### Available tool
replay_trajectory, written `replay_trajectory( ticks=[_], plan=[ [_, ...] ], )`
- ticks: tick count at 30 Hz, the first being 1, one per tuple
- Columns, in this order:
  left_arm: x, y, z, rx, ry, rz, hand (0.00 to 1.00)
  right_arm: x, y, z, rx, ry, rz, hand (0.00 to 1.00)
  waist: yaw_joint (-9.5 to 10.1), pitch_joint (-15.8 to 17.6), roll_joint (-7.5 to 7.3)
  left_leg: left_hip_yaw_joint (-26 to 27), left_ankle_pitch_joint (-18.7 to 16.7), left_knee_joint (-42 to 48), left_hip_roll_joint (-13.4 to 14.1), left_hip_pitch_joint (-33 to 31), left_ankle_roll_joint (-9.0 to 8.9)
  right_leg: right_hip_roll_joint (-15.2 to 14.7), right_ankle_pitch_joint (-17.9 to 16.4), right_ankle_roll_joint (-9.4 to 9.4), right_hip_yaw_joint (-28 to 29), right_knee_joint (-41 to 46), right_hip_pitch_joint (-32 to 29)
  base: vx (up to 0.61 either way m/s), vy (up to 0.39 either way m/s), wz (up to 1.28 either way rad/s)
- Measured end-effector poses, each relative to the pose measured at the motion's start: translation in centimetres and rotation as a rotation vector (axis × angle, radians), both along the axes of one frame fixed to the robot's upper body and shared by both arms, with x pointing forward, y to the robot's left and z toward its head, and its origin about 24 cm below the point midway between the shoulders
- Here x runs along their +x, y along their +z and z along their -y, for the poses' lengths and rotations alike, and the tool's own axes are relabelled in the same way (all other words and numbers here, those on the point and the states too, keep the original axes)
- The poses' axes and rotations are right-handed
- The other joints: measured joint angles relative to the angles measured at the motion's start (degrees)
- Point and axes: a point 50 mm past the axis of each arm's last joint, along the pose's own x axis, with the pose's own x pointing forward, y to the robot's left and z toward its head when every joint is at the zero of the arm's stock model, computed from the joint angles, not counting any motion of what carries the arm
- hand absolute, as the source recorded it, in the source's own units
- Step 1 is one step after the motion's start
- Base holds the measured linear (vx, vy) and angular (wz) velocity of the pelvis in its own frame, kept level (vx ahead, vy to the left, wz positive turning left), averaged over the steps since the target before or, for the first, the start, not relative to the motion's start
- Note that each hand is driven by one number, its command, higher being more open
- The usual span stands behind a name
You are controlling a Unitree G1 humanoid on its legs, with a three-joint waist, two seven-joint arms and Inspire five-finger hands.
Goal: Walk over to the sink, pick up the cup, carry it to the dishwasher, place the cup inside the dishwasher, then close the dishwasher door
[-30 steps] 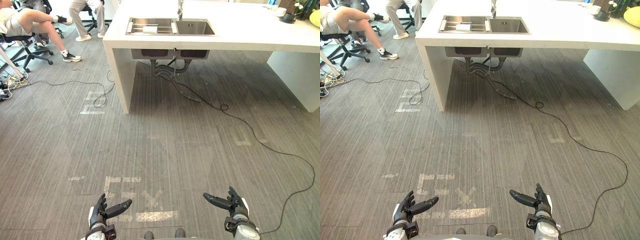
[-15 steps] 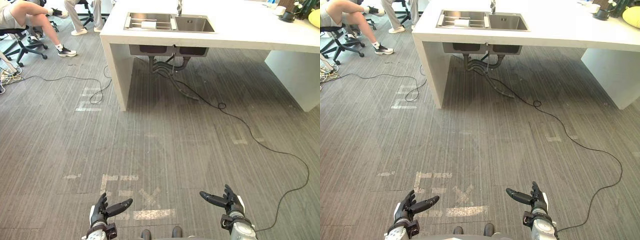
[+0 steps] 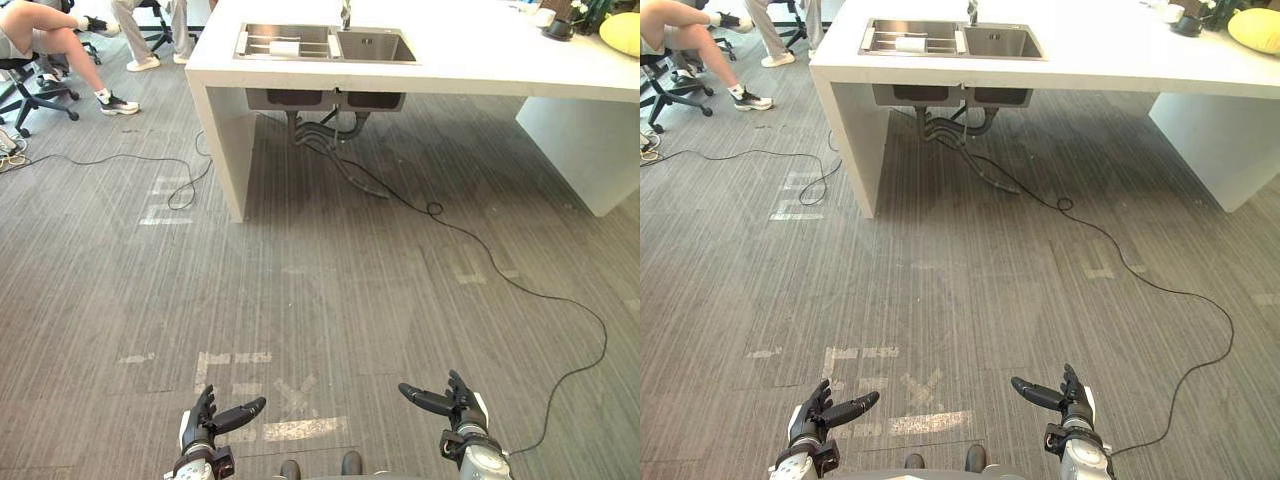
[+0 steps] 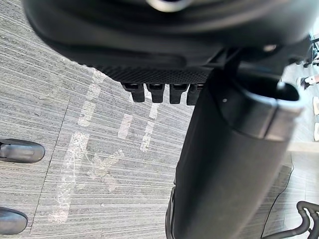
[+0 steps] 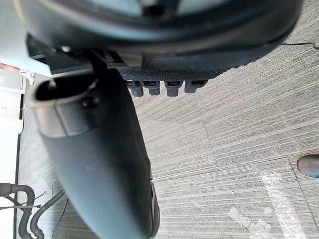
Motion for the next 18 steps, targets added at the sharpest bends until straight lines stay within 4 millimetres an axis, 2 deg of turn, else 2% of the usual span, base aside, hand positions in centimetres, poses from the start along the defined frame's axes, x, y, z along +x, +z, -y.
replay_trajectory(
  ticks=[4, 7, 10, 11, 12, 15, 16, 18],
  plan=[
    [0.1, 0.1, 0.0, 0.001, -0.002, 0.008, 1.00, 0.1, 0.1, 0.0, -0.004, -0.003, 0.003, 1.00, 0.12, 0.09, 0.14, 1.05, -1.14, 0.79, 0.11, -0.06, 0.09, 0.12, -0.52, -0.16, 1.02, 0.01, -0.09, 0.01, 0.006, -0.15],
    [0.5, 0.7, 0.0, 0.008, -0.004, 0.043, 1.00, 0.2, 0.2, 0.1, -0.009, -0.006, 0.010, 1.00, 0.26, 0.18, 0.29, 2.02, -3.25, 3.73, 0.28, -1.43, 0.51, 0.12, -1.06, 0.00, 1.99, 0.29, -0.59, 0.04, 0.015, -0.16],
    [1.2, 1.4, 0.1, 0.010, -0.007, 0.091, 1.00, 0.8, 0.8, 0.4, -0.022, -0.002, 0.043, 1.00, 0.65, 0.73, 1.22, 2.92, -5.78, 6.97, 0.60, -2.81, 0.76, 0.09, -2.08, 0.44, 3.12, 2.17, -1.67, 0.08, 0.031, -0.21],
    [1.4, 1.6, 0.3, 0.006, -0.008, 0.105, 1.00, 1.1, 1.0, 0.6, -0.030, 0.000, 0.051, 1.00, 0.82, 1.03, 1.73, 3.40, -6.48, 7.90, 0.70, -3.00, 0.95, -0.05, -3.79, 0.61, 3.46, 5.07, -2.92, 0.08, 0.054, -0.20],
    [1.8, 1.9, 0.5, 0.002, -0.009, 0.126, 1.00, 1.2, 1.1, 0.8, -0.039, 0.002, 0.056, 1.00, 0.93, 1.30, 2.17, 3.85, -7.40, 8.99, 0.56, -2.94, 1.04, -0.65, -7.22, 1.24, 3.76, 11.22, -5.31, 0.10, 0.070, -0.11],
    [2.5, 2.3, 1.1, -0.001, -0.035, 0.154, 1.00, 1.2, 1.2, 1.1, -0.047, 0.003, 0.056, 1.00, 0.66, 1.54, 2.27, 3.81, -9.71, 10.73, -0.89, -1.53, 1.92, -3.75, -14.28, 2.71, 1.40, 28.90, -11.35, 0.11, 0.083, 0.06],
    [2.5, 2.3, 1.2, -0.002, -0.040, 0.154, 1.00, 1.2, 1.2, 1.1, -0.047, 0.003, 0.056, 1.00, 0.64, 1.63, 2.32, 3.79, -10.21, 11.03, -1.08, -1.09, 2.18, -4.33, -14.80, 2.62, 0.73, 32.29, -12.53, 0.08, 0.074, 0.05],
    [2.5, 2.2, 1.4, -0.005, -0.050, 0.153, 1.00, 1.2, 1.2, 1.0, -0.044, 0.008, 0.053, 1.00, 0.21, 2.21, 2.28, 2.90, -12.20, 11.40, -1.97, 1.16, 3.37, -7.77, -14.75, 2.46, -2.24, 46.90, -17.15, 0.14, 0.068, 0.14]
  ],
)
